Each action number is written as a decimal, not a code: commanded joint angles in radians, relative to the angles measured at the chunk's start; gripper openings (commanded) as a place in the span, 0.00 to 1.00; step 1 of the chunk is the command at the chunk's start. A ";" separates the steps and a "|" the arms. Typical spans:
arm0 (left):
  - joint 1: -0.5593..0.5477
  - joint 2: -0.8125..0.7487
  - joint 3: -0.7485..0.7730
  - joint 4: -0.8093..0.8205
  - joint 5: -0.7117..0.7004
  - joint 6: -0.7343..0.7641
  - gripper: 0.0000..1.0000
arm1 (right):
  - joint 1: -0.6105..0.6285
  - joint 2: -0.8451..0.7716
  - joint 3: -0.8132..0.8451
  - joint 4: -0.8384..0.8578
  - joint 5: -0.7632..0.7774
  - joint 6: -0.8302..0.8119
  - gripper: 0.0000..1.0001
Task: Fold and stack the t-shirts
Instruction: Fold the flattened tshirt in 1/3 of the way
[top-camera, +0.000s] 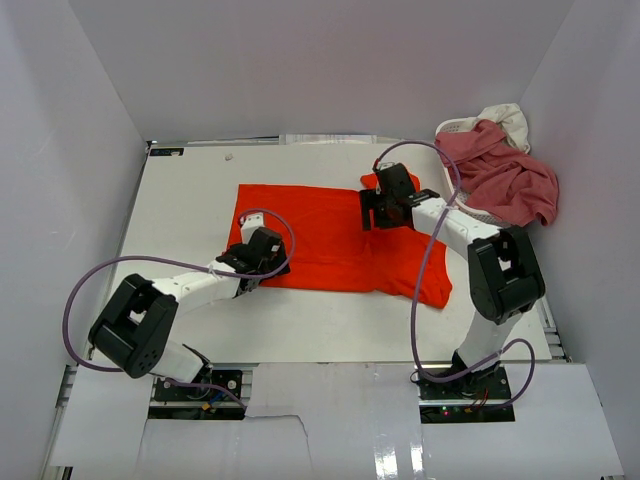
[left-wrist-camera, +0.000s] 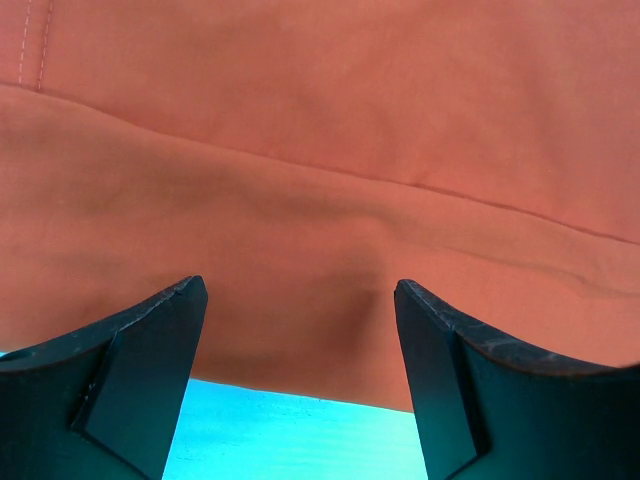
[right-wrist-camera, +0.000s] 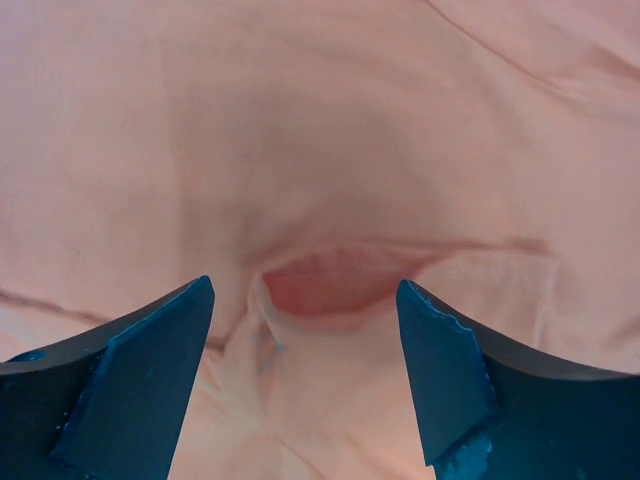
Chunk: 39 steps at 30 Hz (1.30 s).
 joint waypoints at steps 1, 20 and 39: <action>-0.012 -0.017 0.031 -0.001 -0.030 0.010 0.87 | 0.007 -0.153 -0.067 0.069 0.051 -0.004 0.80; 0.131 0.141 0.040 -0.058 0.008 -0.046 0.93 | 0.003 -0.212 -0.249 0.059 0.046 0.065 0.17; 0.132 0.167 0.061 -0.090 -0.030 -0.061 0.91 | 0.003 -0.064 -0.137 0.132 -0.179 0.077 0.15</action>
